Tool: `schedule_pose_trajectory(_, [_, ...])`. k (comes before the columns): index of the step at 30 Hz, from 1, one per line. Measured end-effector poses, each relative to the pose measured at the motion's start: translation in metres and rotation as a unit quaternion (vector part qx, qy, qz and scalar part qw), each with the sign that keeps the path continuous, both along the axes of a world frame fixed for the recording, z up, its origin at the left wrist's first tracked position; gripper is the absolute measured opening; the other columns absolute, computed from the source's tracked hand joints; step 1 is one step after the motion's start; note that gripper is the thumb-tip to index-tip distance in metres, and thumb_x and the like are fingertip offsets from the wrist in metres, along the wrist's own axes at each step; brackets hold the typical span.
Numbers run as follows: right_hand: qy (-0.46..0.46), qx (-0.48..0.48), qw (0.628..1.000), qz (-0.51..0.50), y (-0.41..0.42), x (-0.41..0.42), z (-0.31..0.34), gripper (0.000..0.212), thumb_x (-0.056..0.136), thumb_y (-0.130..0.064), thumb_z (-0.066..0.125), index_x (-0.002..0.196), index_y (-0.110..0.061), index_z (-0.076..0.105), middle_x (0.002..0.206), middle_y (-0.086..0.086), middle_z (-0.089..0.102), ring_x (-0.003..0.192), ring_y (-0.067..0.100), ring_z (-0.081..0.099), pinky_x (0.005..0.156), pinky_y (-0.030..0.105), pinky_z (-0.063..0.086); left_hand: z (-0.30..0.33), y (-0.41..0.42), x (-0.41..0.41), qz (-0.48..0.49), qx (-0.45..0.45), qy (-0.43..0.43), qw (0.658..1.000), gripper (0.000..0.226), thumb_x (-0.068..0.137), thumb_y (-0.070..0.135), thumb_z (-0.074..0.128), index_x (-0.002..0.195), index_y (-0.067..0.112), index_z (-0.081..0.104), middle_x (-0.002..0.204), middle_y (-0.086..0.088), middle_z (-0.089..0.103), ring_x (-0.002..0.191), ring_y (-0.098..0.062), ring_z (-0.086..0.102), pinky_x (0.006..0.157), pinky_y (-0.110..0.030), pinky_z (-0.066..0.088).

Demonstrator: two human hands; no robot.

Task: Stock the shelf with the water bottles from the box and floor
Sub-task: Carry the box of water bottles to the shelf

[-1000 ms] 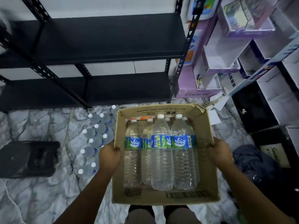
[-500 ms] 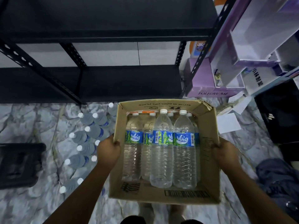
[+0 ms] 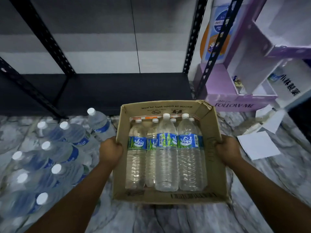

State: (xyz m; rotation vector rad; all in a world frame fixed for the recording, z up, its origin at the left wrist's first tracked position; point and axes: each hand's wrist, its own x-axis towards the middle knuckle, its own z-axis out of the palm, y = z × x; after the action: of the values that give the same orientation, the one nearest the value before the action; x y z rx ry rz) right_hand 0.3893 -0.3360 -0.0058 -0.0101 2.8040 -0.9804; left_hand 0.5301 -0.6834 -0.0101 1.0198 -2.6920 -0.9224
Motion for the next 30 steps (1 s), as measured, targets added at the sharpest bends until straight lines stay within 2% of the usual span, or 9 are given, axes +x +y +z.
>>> schedule_pose_trajectory(3, [0.001, 0.006, 1.000, -0.003, 0.000, -0.019, -0.038, 0.018, 0.086, -0.004, 0.054, 0.080, 0.009, 0.065, 0.069, 0.021, 0.064, 0.057, 0.029, 0.051, 0.051, 0.030, 0.038, -0.032, -0.004, -0.016, 0.001, 0.017, -0.007, 1.000, 0.030, 0.082, 0.015, 0.048, 0.082, -0.006, 0.068, 0.080, -0.027, 0.068, 0.078, -0.041, 0.064, 0.064, -0.031, 0.039])
schedule_pose_trajectory(6, [0.005, 0.012, 1.000, -0.007, -0.003, -0.034, -0.071, 0.017, 0.087, -0.002, 0.055, 0.078, 0.007, 0.066, 0.074, 0.025, 0.066, 0.063, 0.032, 0.055, 0.060, 0.036, 0.047, -0.056, -0.006, -0.030, -0.007, -0.001, 0.004, 1.000, 0.042, 0.074, 0.024, 0.040, 0.084, -0.005, 0.070, 0.083, -0.027, 0.069, 0.080, -0.041, 0.064, 0.067, -0.033, 0.040])
schedule_pose_trajectory(10, [0.003, 0.008, 1.000, 0.002, -0.007, -0.048, -0.104, 0.019, 0.088, -0.002, 0.055, 0.082, 0.013, 0.065, 0.078, 0.029, 0.066, 0.069, 0.039, 0.058, 0.066, 0.043, 0.049, -0.087, -0.007, -0.040, 0.004, -0.018, -0.012, 1.000, 0.026, 0.087, 0.015, 0.050, 0.096, -0.001, 0.070, 0.090, -0.024, 0.069, 0.087, -0.041, 0.064, 0.068, -0.032, 0.039])
schedule_pose_trajectory(13, [0.014, 0.015, 0.999, 0.031, -0.013, -0.060, -0.117, 0.022, 0.088, -0.005, 0.055, 0.077, 0.011, 0.064, 0.067, 0.020, 0.061, 0.063, 0.030, 0.050, 0.056, 0.033, 0.038, -0.104, -0.010, -0.050, 0.009, -0.022, -0.016, 1.000, 0.019, 0.090, 0.007, 0.055, 0.099, -0.001, 0.069, 0.093, -0.024, 0.069, 0.090, -0.041, 0.064, 0.074, -0.037, 0.046])
schedule_pose_trajectory(16, [0.026, 0.029, 0.998, 0.058, -0.020, -0.073, -0.125, 0.023, 0.086, -0.007, 0.055, 0.068, 0.005, 0.058, 0.053, 0.003, 0.042, 0.056, 0.023, 0.040, 0.047, 0.024, 0.024, -0.114, -0.015, -0.061, 0.004, -0.036, -0.015, 0.999, 0.019, 0.091, 0.007, 0.055, 0.100, -0.002, 0.069, 0.094, -0.026, 0.069, 0.091, -0.042, 0.064, 0.078, -0.041, 0.048])
schedule_pose_trajectory(20, [0.022, 0.051, 0.997, 0.059, -0.021, -0.082, -0.133, 0.031, 0.085, 0.001, 0.057, 0.057, -0.007, 0.047, 0.052, 0.000, 0.038, 0.053, 0.020, 0.037, 0.047, 0.025, 0.021, -0.122, -0.020, -0.067, 0.010, -0.037, -0.016, 0.999, 0.021, 0.091, 0.009, 0.055, 0.102, 0.000, 0.070, 0.095, -0.026, 0.069, 0.091, -0.042, 0.064, 0.079, -0.040, 0.049])
schedule_pose_trajectory(25, [0.013, 0.045, 0.998, 0.040, -0.020, -0.084, -0.139, 0.021, 0.089, -0.001, 0.055, 0.072, 0.010, 0.059, 0.059, 0.012, 0.048, 0.053, 0.019, 0.038, 0.046, 0.025, 0.022, -0.120, -0.019, -0.068, 0.004, -0.050, -0.014, 0.999, 0.021, 0.093, 0.012, 0.057, 0.102, -0.003, 0.069, 0.094, -0.026, 0.069, 0.091, -0.042, 0.064, 0.076, -0.038, 0.046])
schedule_pose_trajectory(30, [0.029, 0.048, 0.997, 0.060, -0.021, -0.082, -0.137, 0.022, 0.091, -0.010, 0.055, 0.082, 0.009, 0.063, 0.075, 0.024, 0.061, 0.064, 0.025, 0.045, 0.048, 0.024, 0.022, -0.125, -0.020, -0.067, -0.003, -0.069, -0.016, 0.997, 0.024, 0.095, 0.017, 0.053, 0.098, -0.004, 0.066, 0.088, -0.026, 0.067, 0.084, -0.042, 0.064, 0.071, -0.039, 0.046])
